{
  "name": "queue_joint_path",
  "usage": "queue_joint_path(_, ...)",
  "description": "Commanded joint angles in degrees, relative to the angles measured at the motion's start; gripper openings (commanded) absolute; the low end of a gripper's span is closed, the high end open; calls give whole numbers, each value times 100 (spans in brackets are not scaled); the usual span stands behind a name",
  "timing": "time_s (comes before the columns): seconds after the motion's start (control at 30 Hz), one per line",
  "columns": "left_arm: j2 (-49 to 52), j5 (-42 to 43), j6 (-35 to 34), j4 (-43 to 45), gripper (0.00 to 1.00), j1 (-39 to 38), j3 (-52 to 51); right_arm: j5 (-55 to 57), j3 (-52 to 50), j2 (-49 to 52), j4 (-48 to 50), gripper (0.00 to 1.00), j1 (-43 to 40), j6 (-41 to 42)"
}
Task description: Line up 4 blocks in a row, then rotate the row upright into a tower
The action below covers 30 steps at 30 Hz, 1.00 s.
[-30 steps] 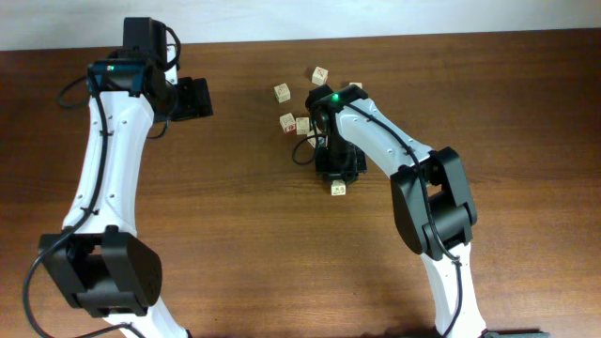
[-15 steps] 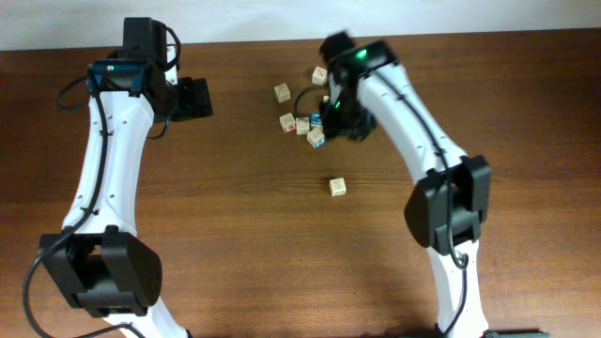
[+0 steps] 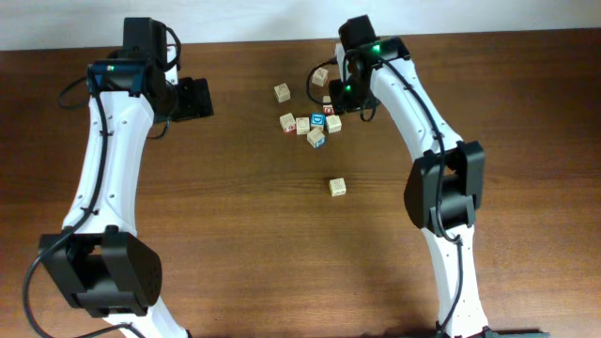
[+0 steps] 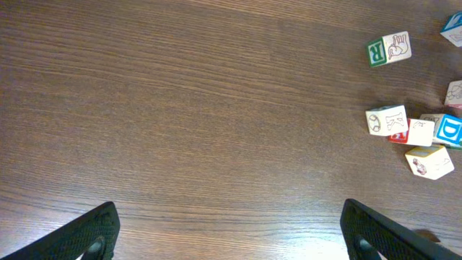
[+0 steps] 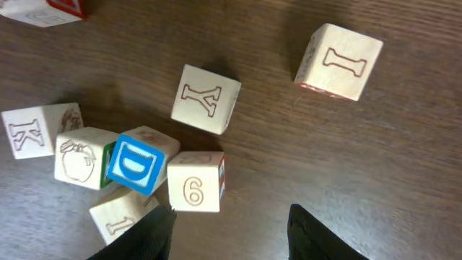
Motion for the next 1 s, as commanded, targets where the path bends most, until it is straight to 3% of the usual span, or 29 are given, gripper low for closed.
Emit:
queue_joint_path(0.0,42,70,-57,-9,96,13,120,7,-13,186,61,51,31,-92)
queue_joint_path(0.7,42,70,-57,-7,96,13,120,-256,-901,262,774,57,160,-256)
queue_joint_path(0.97,42,72,-57,-9,95,13,120,-251,-898,262,758,37,160,-212)
